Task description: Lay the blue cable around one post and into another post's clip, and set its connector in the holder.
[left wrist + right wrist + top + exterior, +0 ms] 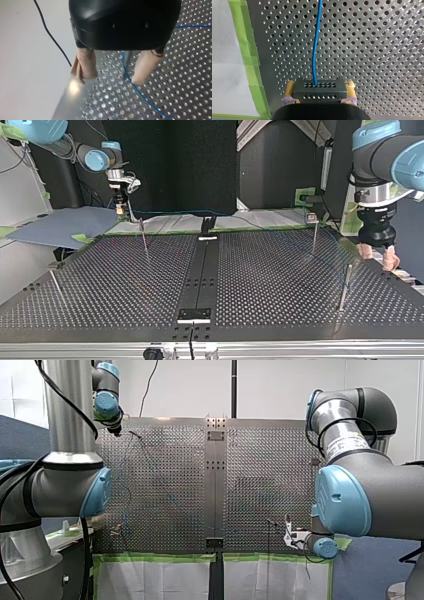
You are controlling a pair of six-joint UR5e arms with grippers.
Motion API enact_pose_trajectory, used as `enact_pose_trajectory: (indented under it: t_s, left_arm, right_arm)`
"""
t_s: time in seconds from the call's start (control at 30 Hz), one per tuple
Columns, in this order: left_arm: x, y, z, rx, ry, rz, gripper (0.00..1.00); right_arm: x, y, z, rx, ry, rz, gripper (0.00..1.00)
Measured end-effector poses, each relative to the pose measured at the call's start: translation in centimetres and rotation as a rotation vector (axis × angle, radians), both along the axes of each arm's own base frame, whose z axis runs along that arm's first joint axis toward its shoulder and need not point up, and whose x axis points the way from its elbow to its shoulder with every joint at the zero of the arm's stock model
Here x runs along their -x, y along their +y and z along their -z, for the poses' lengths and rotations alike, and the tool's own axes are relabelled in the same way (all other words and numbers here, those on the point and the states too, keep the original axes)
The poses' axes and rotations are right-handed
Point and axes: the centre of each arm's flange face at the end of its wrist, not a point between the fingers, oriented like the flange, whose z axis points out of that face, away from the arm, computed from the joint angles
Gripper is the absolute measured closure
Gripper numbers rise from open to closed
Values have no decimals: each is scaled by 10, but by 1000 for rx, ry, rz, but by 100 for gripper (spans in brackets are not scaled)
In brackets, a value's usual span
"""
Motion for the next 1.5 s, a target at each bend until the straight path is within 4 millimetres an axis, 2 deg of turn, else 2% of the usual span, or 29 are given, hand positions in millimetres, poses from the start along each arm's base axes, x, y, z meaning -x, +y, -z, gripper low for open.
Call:
enact_pose_trajectory:
  t_s: [0.27, 1.5]
  left_arm:
    - [-2, -4, -12, -71, 9, 45, 0]
    - [0, -12, -13, -408, 100, 81, 0]
  right_arm:
    - [-1, 0, 0, 1, 0, -1, 100]
    - [-4, 1, 0, 2, -4, -5, 100]
